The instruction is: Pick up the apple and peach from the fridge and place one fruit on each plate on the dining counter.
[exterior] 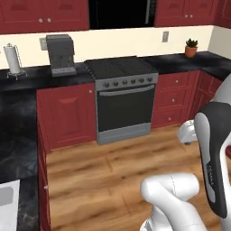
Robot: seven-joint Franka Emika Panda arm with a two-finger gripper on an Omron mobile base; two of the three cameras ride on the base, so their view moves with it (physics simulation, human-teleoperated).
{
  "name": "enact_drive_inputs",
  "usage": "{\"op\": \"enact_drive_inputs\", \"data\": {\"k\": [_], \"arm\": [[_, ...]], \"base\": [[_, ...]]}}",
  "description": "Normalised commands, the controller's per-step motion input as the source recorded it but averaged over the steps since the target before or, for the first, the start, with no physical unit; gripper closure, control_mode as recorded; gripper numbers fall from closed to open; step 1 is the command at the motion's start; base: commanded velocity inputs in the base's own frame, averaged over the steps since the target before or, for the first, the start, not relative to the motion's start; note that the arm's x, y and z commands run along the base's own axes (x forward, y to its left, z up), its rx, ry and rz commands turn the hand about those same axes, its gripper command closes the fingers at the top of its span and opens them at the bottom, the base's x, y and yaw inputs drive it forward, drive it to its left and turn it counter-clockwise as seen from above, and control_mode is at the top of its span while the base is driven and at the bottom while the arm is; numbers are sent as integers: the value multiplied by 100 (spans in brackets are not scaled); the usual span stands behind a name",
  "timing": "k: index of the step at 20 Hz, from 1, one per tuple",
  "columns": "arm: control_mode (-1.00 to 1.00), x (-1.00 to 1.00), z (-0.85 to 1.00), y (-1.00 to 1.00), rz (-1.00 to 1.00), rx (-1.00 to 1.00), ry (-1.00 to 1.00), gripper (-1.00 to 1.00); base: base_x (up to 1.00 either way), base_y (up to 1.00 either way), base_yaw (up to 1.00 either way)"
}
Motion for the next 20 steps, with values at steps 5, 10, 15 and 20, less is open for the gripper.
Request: {"op": "enact_drive_inputs", "data": {"k": [5, 10, 15, 20], "arm": [[100, 0, 0, 0, 0, 0, 0, -100], [100, 0, 0, 0, 0, 0, 0, -100], [100, 0, 0, 0, 0, 0, 0, -100], [100, 0, 0, 0, 0, 0, 0, -100]], "base": [[100, 8, -24], [100, 0, -33], [98, 0, -49], [55, -15, -69]]}}
